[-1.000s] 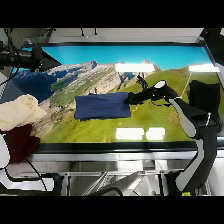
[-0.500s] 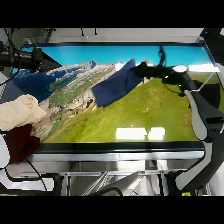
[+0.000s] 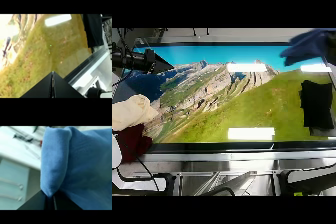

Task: Fold the shirts.

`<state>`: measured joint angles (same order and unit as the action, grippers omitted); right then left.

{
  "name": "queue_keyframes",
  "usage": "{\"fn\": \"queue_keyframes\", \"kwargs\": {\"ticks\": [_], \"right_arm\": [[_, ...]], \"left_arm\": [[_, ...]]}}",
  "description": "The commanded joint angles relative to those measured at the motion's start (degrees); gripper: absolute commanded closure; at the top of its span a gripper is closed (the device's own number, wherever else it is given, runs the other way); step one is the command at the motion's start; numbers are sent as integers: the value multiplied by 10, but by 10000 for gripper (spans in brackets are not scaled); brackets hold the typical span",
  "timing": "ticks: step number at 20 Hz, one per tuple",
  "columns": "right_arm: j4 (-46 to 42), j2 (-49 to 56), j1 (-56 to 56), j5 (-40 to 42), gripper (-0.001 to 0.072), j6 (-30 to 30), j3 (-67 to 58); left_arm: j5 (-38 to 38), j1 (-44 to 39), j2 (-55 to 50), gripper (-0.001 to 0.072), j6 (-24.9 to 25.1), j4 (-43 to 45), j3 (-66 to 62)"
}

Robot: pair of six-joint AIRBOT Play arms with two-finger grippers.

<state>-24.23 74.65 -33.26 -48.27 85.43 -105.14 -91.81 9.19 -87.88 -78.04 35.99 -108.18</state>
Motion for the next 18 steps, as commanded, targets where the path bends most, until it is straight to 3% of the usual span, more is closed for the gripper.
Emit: {"fn": "queue_keyframes", "kwargs": {"ticks": [1,4,7,12,13,14,15,16,18], "right_arm": [[-226,-33,-110,-149,696,184,1],[-399,-59,-120,-273,696,235,64],[-478,-100,-120,-277,694,272,157],[-546,-123,-120,-286,683,268,202],[-560,-123,-120,-294,639,269,202],[-575,-123,-120,-304,450,269,202],[-591,-123,-120,-319,193,269,202],[-601,-123,-120,-333,20,269,202],[-602,-126,-120,-344,13,269,202]], "left_arm": [[-2,0,0,680,0,0,0],[-2,-2,0,680,0,0,1],[-2,-13,0,680,0,1,1],[-2,-48,-1,680,0,5,1],[-2,-55,-1,680,0,5,1],[-2,-61,-1,680,0,5,1],[-2,-69,-1,680,0,5,1],[-2,-72,-1,680,0,5,1],[-2,-80,-1,680,0,5,1]]}}
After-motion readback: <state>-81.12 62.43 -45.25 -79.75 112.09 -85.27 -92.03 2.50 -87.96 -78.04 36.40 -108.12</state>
